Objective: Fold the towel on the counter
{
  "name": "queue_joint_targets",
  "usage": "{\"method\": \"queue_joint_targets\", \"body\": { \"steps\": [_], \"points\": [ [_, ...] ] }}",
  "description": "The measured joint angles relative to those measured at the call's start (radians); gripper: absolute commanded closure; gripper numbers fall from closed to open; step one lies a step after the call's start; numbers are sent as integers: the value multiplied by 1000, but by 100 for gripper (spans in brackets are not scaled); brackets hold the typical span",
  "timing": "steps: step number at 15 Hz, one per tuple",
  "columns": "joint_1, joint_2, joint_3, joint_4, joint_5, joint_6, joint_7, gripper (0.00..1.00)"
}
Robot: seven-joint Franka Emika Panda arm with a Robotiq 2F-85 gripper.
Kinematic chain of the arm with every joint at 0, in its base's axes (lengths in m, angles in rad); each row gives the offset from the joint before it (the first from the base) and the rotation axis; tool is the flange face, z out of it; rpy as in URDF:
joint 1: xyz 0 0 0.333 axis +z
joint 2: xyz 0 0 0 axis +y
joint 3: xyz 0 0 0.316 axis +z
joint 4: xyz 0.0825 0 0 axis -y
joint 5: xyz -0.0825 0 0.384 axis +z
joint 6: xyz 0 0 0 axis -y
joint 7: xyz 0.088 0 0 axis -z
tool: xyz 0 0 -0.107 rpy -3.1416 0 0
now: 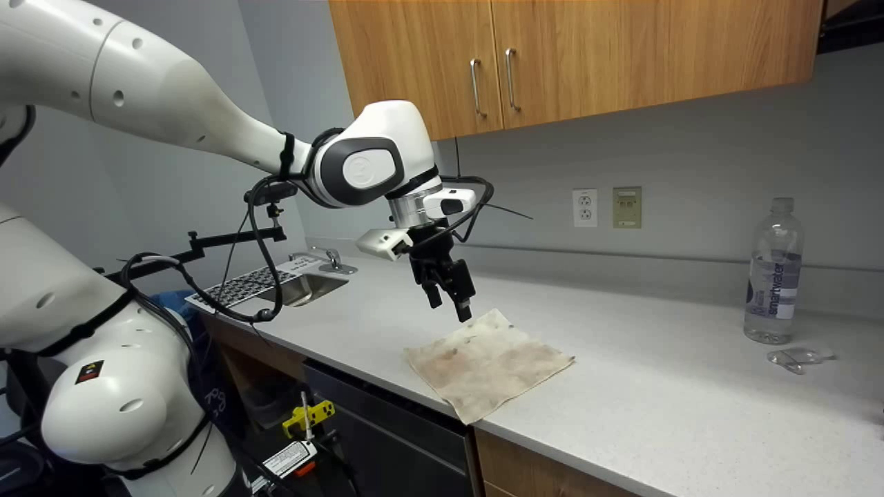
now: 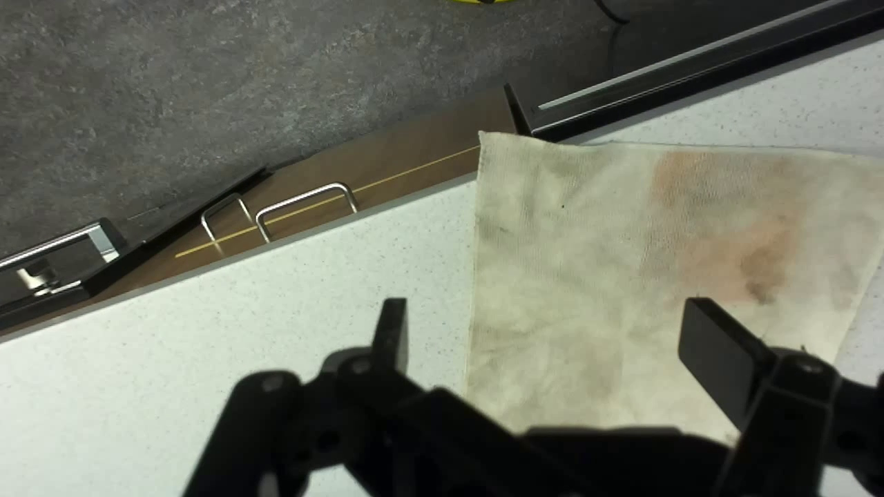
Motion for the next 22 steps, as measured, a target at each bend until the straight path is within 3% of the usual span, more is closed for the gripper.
{"method": "queue_joint_targets", "body": {
  "steps": [5, 10, 22],
  "points": [
    [27, 10, 4, 6, 56, 13, 2, 0],
    [146, 163, 112, 125, 126, 53, 129, 0],
    [147, 195, 104, 150, 127, 53, 132, 0]
  ]
}}
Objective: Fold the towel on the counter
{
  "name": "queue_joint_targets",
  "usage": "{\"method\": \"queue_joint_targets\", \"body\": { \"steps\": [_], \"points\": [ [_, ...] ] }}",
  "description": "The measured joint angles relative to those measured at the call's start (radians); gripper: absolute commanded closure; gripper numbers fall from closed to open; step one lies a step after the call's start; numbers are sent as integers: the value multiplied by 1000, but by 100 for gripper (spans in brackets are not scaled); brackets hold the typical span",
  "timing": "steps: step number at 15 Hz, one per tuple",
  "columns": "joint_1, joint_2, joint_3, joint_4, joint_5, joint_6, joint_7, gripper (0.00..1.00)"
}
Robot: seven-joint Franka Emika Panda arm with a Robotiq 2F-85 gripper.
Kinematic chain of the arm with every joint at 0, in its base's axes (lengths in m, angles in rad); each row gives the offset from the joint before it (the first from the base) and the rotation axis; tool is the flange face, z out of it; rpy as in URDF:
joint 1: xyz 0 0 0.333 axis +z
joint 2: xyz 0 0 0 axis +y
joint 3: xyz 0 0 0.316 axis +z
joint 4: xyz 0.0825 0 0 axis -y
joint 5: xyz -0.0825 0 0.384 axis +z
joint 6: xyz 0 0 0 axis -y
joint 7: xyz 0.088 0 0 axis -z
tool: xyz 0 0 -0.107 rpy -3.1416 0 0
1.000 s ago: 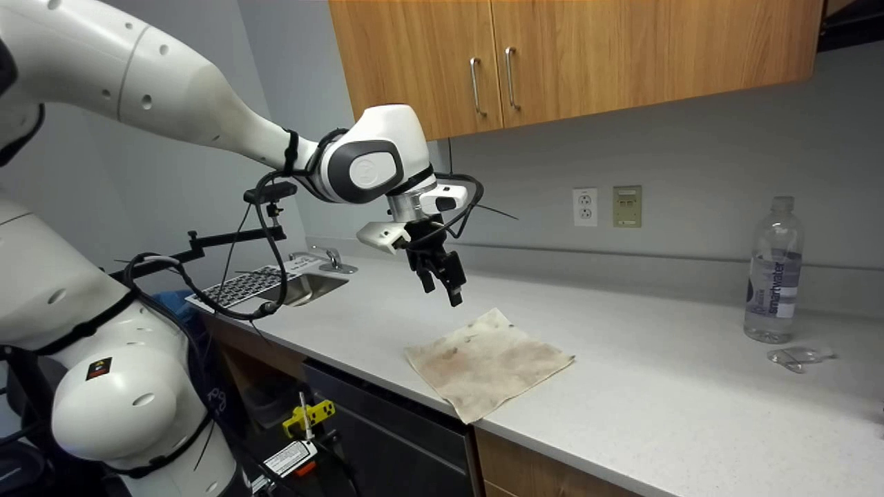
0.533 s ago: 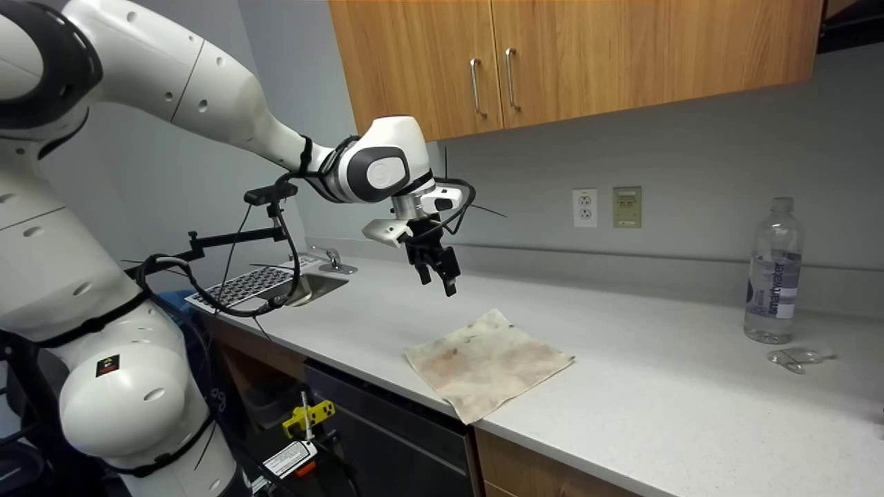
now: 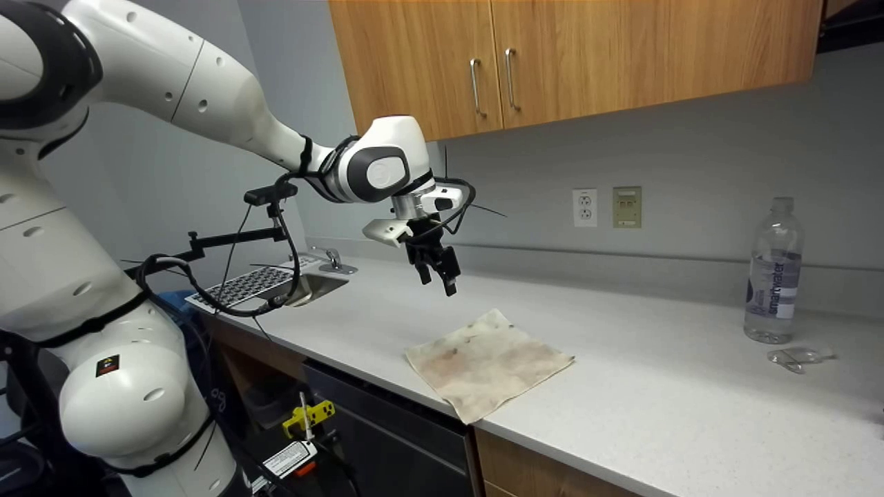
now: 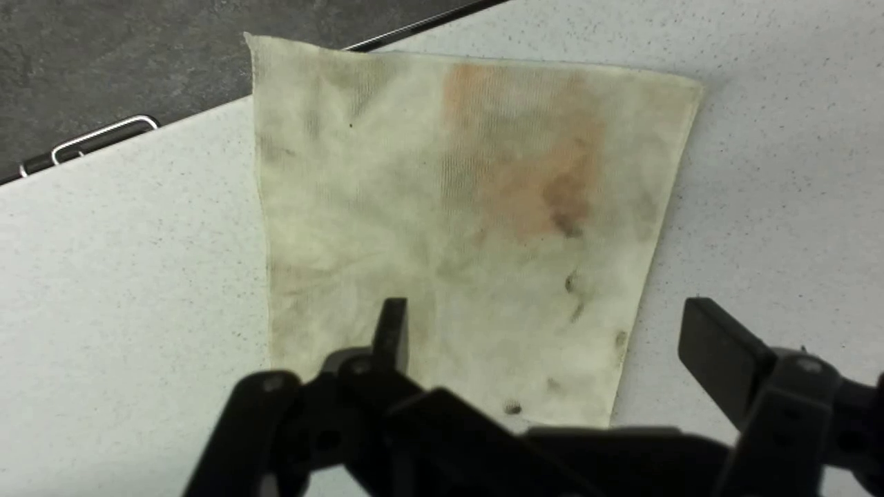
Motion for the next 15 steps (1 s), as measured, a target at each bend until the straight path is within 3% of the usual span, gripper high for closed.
{"method": "queue_joint_targets", "body": {
  "steps": [7, 15],
  "points": [
    [-11, 46, -26, 56, -8, -5, -5, 0],
    [-68, 305, -111, 222, -61, 26, -126, 0]
  ]
}}
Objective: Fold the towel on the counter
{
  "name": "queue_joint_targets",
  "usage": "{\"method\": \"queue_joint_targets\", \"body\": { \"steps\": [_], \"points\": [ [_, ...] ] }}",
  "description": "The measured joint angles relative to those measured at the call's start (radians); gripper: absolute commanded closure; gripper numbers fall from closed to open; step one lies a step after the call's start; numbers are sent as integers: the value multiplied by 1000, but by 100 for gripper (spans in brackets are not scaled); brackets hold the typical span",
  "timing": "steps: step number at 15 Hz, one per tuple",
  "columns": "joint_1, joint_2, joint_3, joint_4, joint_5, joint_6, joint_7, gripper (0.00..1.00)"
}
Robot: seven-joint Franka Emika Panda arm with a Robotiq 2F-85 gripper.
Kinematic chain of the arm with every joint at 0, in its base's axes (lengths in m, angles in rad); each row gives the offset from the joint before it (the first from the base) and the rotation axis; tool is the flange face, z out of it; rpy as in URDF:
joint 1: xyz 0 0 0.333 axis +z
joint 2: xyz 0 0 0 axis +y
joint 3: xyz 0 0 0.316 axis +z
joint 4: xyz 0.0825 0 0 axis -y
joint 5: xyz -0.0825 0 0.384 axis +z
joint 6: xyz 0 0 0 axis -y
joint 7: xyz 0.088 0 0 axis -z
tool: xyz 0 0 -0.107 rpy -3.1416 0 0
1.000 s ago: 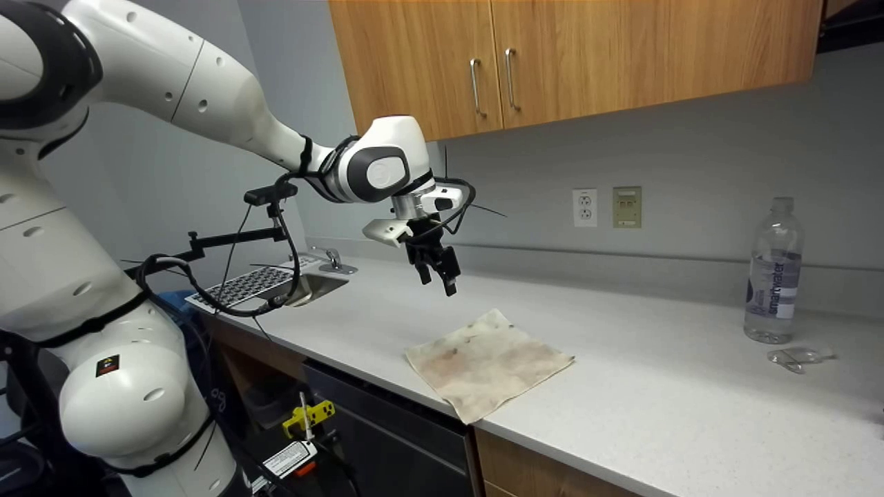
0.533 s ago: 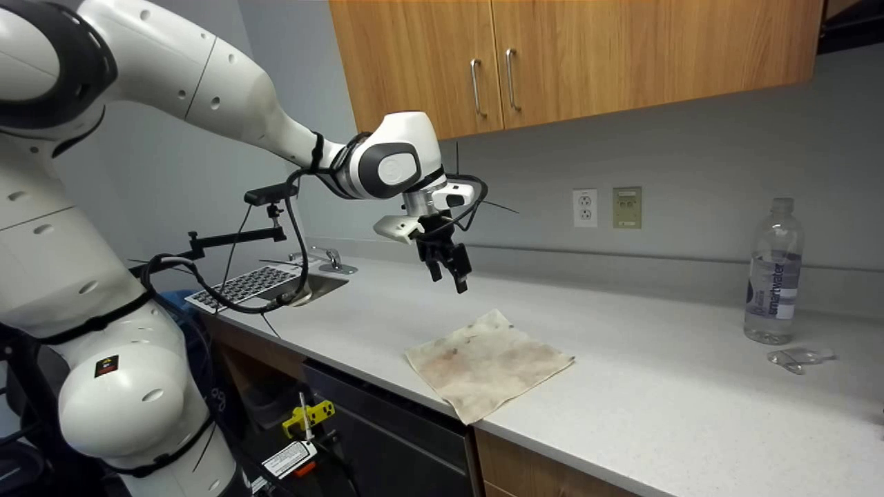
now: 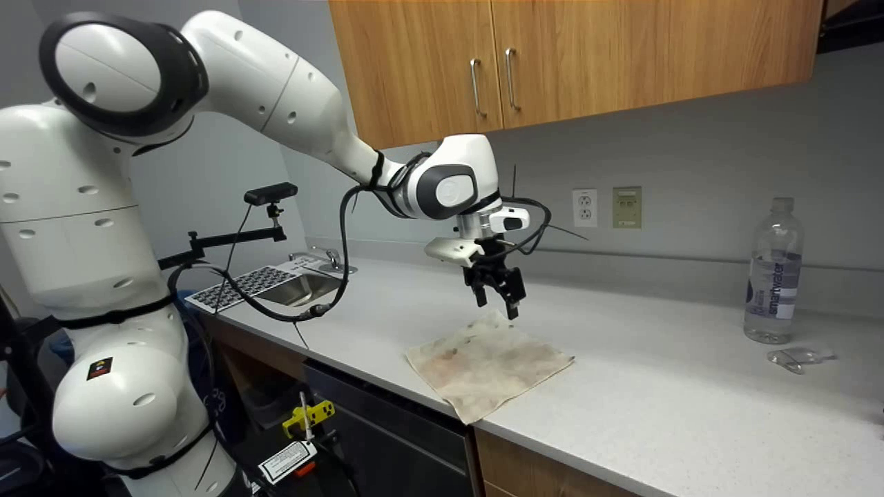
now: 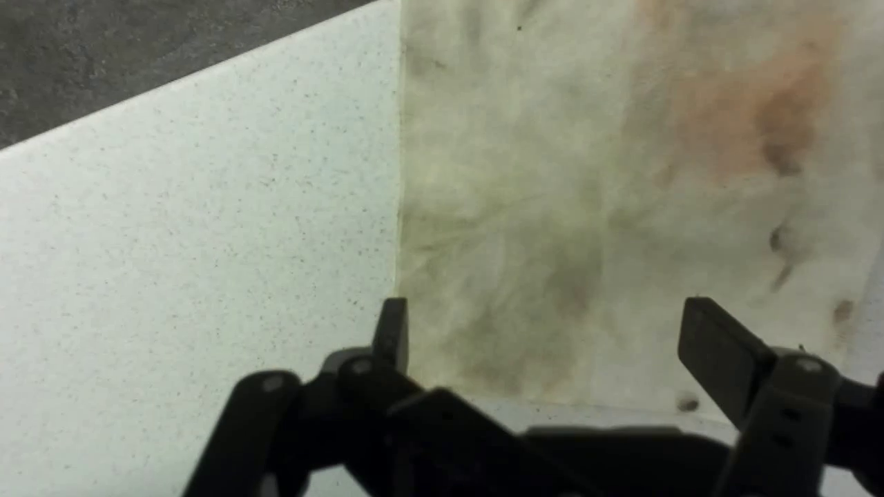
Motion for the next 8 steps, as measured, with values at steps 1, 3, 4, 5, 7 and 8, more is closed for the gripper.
{"method": "queue_joint_targets", "body": {
  "steps": [1, 3, 4, 5, 7, 8],
  "points": [
    [-8, 42, -5, 19, 2, 21, -30, 0],
    [-23, 120, -10, 62, 9, 59, -79, 0],
    [-29, 150, -10, 83, 14, 63, -99, 0],
    [-32, 172, -10, 101, 17, 63, -112, 0],
    [-33, 192, -10, 120, 18, 63, -120, 0],
    [-33, 192, -9, 123, 18, 63, -120, 0]
  ]
}}
